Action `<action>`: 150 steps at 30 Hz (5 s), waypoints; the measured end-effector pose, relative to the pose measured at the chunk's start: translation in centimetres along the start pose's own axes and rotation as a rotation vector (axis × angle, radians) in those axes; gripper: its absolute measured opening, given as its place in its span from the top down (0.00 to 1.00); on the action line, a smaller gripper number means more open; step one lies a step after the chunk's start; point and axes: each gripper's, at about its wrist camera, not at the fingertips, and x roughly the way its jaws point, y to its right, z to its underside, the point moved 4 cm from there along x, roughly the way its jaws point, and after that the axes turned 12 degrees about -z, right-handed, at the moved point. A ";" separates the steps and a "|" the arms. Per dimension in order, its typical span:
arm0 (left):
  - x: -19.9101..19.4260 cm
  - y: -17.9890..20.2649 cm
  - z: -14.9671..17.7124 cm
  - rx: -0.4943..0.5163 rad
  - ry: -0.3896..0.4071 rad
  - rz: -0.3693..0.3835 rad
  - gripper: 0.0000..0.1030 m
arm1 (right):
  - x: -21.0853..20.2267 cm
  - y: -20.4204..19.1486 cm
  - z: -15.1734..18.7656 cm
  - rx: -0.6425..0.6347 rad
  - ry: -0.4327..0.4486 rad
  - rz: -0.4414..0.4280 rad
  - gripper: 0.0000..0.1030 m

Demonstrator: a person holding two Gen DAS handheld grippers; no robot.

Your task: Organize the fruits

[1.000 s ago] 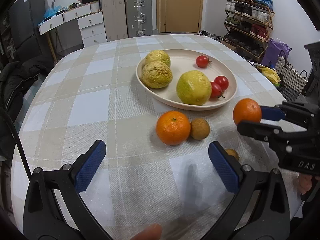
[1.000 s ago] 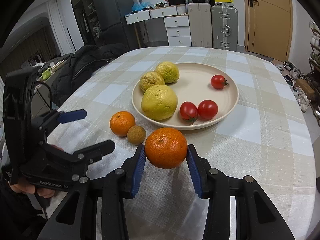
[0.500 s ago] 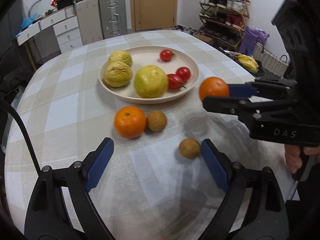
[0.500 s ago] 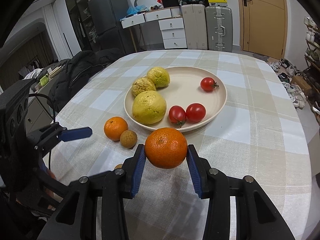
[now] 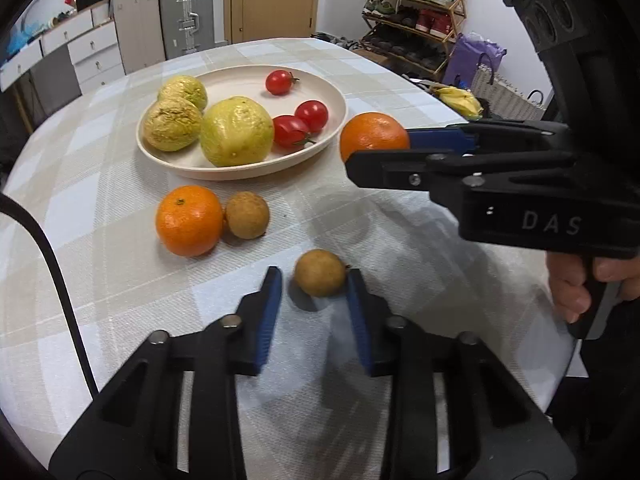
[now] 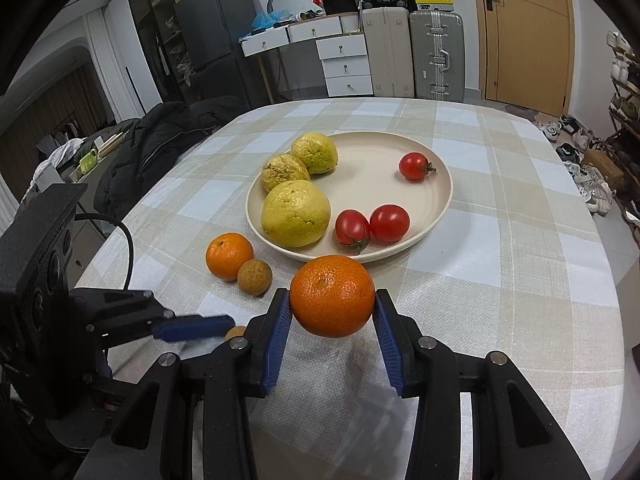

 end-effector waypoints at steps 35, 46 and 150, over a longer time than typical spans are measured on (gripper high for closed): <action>-3.3 -5.9 -4.8 -0.198 0.225 -0.125 0.77 | -1.5 -0.1 -2.0 0.016 0.163 -0.010 0.59; -2.4 -6.1 -7.5 -0.197 0.236 -0.153 0.77 | -2.4 1.1 -3.7 0.035 0.190 -0.012 0.59; -2.2 -10.7 -6.4 -0.298 0.243 -0.257 0.01 | 0.4 2.5 -3.7 0.105 0.134 0.070 0.00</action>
